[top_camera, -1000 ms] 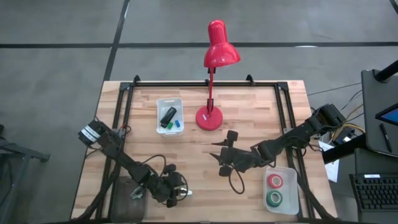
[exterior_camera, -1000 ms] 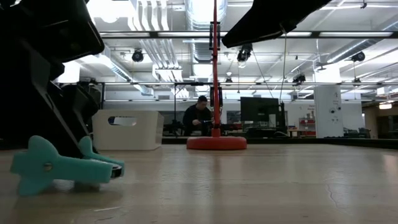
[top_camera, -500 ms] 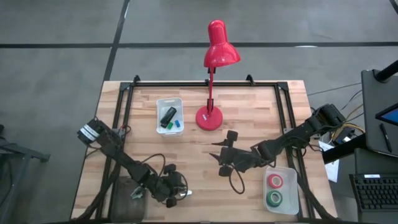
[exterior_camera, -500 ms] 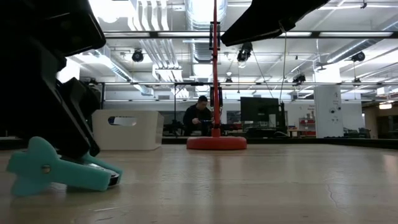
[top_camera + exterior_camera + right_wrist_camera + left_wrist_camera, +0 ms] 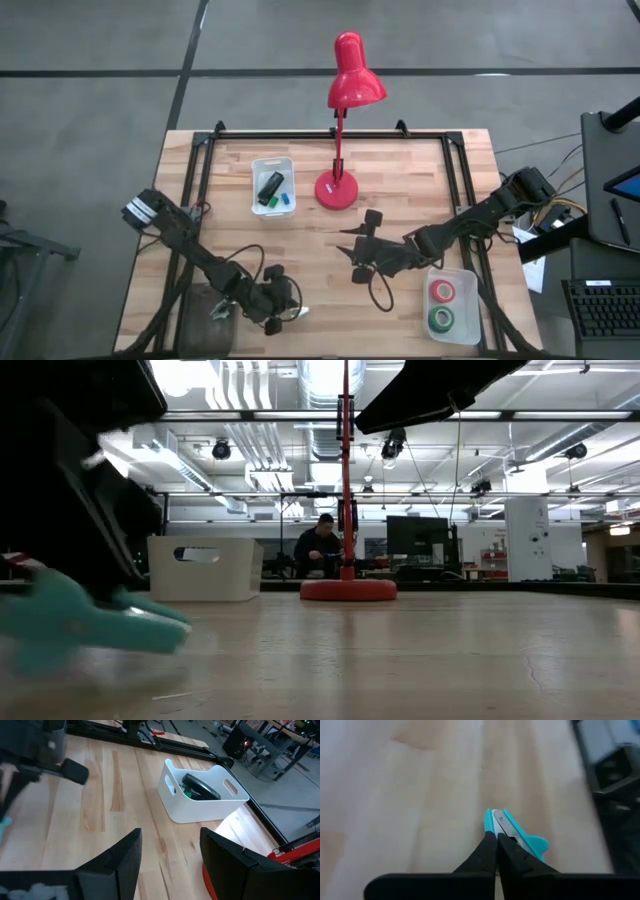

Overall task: Pick and place Stapler, Stapler remover, tape
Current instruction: Put the blue staple remover into the black bin

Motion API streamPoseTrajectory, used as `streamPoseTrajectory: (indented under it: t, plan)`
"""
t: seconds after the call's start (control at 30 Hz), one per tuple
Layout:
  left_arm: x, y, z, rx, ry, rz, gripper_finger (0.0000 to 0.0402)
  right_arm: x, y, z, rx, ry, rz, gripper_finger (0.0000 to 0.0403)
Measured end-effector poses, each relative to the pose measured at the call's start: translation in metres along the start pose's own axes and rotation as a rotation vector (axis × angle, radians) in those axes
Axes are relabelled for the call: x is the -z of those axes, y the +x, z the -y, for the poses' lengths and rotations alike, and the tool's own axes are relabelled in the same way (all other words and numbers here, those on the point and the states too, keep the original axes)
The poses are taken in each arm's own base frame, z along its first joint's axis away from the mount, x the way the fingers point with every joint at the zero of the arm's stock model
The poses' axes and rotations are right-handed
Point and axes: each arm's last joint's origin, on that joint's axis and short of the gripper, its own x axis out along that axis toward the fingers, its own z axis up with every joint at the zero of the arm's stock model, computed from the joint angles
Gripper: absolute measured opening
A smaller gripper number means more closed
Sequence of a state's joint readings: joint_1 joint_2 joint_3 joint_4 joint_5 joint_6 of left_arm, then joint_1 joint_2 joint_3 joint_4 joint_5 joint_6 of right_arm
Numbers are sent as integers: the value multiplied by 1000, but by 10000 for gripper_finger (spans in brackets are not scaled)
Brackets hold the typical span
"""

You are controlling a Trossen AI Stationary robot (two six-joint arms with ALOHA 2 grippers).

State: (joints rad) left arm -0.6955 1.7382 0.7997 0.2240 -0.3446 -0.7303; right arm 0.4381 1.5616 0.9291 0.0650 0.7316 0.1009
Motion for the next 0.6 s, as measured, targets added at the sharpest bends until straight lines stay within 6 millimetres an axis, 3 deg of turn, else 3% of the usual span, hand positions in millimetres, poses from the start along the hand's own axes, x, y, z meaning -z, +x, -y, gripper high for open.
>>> streamPoseTrajectory:
  t: [0.17,0.33,0.6]
  plan:
    - [-9,-20,18,107,1,8,4,0,0,0,0,0,0,194]
    - [-14,-53,32,127,-15,-48,4,0,0,0,0,1,0,194]
    - [-10,-120,42,231,-288,-263,4,0,0,0,1,2,1,194]
